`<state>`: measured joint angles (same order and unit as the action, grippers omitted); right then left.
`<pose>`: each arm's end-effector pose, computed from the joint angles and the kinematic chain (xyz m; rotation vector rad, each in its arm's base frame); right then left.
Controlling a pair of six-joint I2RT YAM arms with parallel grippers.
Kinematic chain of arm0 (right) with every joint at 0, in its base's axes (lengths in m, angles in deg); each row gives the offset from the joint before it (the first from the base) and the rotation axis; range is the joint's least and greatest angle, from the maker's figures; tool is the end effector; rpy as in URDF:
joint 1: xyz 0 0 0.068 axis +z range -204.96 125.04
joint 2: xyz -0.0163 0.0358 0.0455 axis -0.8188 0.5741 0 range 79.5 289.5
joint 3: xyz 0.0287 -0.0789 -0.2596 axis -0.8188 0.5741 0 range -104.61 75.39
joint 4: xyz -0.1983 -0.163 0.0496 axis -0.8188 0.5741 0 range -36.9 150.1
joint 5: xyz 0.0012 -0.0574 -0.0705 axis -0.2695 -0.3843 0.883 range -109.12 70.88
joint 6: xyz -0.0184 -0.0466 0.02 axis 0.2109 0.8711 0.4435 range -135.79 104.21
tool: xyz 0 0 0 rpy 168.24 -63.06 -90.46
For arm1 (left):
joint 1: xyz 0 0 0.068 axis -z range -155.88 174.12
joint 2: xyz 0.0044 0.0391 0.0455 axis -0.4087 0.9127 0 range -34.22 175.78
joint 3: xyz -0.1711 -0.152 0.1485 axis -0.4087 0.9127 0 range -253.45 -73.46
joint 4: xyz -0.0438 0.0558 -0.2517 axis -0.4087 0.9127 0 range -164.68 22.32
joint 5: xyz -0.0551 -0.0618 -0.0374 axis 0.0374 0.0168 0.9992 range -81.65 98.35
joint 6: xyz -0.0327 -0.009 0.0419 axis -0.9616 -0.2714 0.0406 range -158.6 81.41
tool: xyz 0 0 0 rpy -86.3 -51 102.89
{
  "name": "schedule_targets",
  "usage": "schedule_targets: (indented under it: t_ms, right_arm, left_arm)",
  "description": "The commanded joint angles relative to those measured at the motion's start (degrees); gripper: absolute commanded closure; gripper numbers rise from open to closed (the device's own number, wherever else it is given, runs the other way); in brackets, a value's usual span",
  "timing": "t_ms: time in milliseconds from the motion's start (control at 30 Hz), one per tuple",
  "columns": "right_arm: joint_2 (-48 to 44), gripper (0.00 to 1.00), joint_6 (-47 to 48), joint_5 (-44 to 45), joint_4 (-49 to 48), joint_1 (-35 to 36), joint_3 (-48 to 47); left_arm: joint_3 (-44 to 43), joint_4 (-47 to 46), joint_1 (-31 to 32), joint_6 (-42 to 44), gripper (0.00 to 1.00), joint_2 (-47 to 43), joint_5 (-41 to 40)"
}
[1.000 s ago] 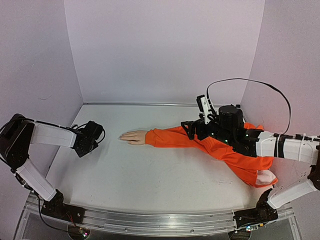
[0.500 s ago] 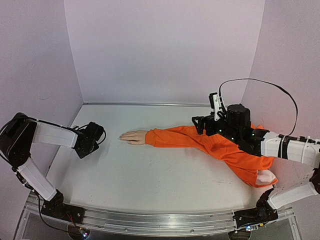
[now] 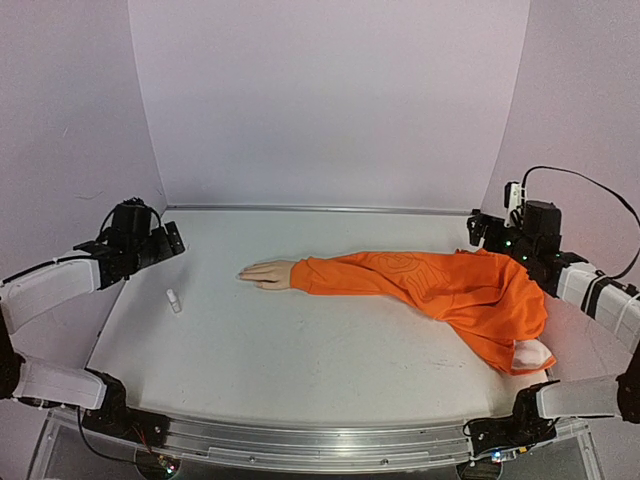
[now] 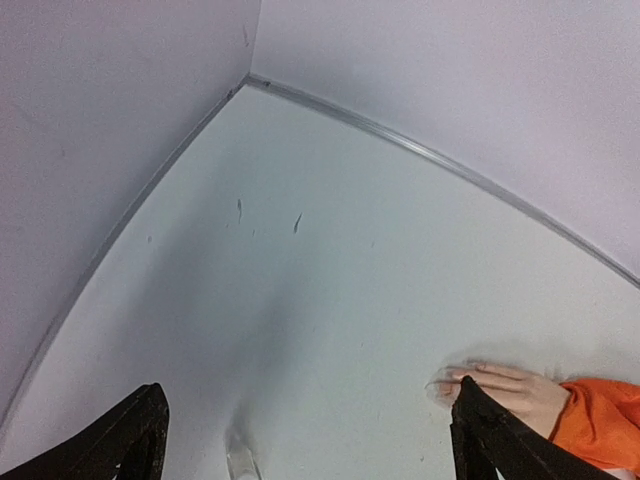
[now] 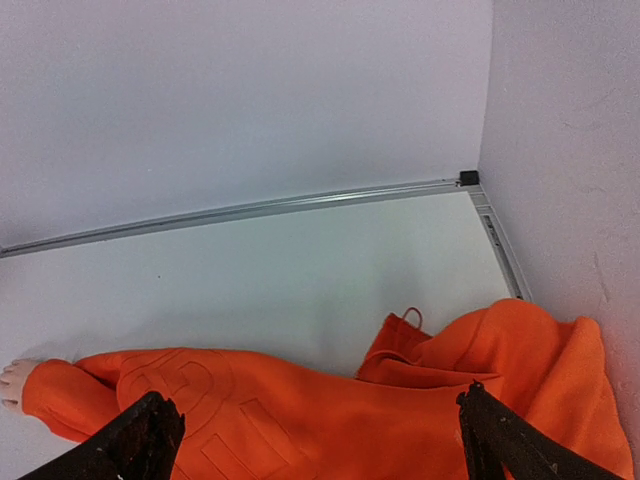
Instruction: Paint the nails
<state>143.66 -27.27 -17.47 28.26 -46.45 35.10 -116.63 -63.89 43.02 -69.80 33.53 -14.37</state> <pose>0.2600 0.0378 0.3087 0.0632 1.5580 0.2532 0.2457 -0.0696 0.2488 -0.4466 2.0876 -0.0779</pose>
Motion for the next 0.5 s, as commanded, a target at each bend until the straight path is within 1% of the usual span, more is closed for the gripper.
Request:
schedule_targets:
  t_ms: [0,100,167,267,467]
  right_arm:
    - [-3.26,0.02,0.22,-4.98,1.57,-3.19,-0.1]
    - [-5.5,0.02,1.26,-1.89,2.09,-3.21,-0.57]
    - [-6.3,0.02,1.72,0.72,3.0,-3.2,-0.95]
    - [-8.18,0.02,1.74,-0.26,3.43,-3.11,-1.97]
    - [-9.59,0.02,2.43,-0.02,3.51,-3.11,-2.86]
  left_arm:
    - [-5.17,-6.44,-8.58,16.08,0.01,-4.5,14.68]
    - [-6.21,-6.92,-11.6,20.0,0.01,-6.57,17.06]
    - [-6.24,-7.0,-12.83,20.97,0.0,-7.84,18.56]
    - [-6.04,-7.18,-13.55,22.54,0.01,-9.36,20.2]
    - [-6.01,-7.43,-14.08,22.02,0.01,-10.06,22.49]
